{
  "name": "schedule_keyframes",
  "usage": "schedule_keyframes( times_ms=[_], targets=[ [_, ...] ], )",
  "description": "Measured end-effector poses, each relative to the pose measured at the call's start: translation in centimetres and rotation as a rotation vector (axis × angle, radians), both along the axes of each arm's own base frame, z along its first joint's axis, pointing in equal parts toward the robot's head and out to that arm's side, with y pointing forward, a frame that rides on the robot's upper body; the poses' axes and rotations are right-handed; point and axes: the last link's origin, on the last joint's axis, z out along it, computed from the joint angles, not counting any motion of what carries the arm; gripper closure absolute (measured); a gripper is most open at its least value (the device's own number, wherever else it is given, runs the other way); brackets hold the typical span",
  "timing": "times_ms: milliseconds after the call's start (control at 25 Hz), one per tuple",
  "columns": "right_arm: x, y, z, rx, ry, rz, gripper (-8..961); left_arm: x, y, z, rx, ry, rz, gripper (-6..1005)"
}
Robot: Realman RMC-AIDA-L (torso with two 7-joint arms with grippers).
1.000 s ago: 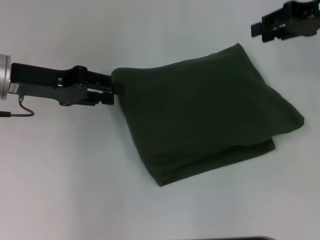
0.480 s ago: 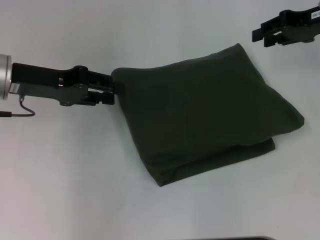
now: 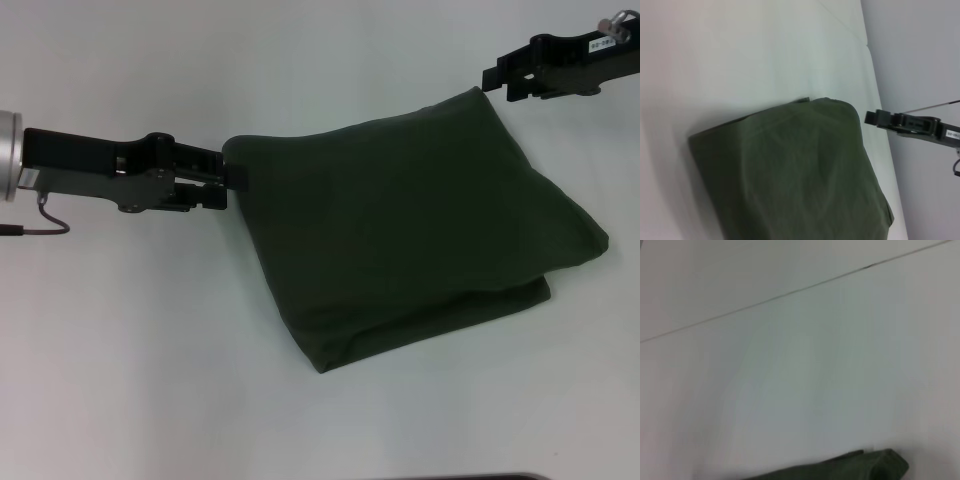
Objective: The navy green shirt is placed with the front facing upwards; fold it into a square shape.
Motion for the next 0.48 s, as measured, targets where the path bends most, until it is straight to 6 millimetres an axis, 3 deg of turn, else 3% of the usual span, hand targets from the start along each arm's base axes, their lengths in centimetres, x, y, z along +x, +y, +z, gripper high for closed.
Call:
schedule_keyframes(
  times_ms=[480],
  targets=[
    [0.2, 0.4, -1.5, 0.046, 0.005, -0.017, 500, -0.1, 0.0, 0.1, 0.002, 0.002, -0.001, 502]
  ],
)
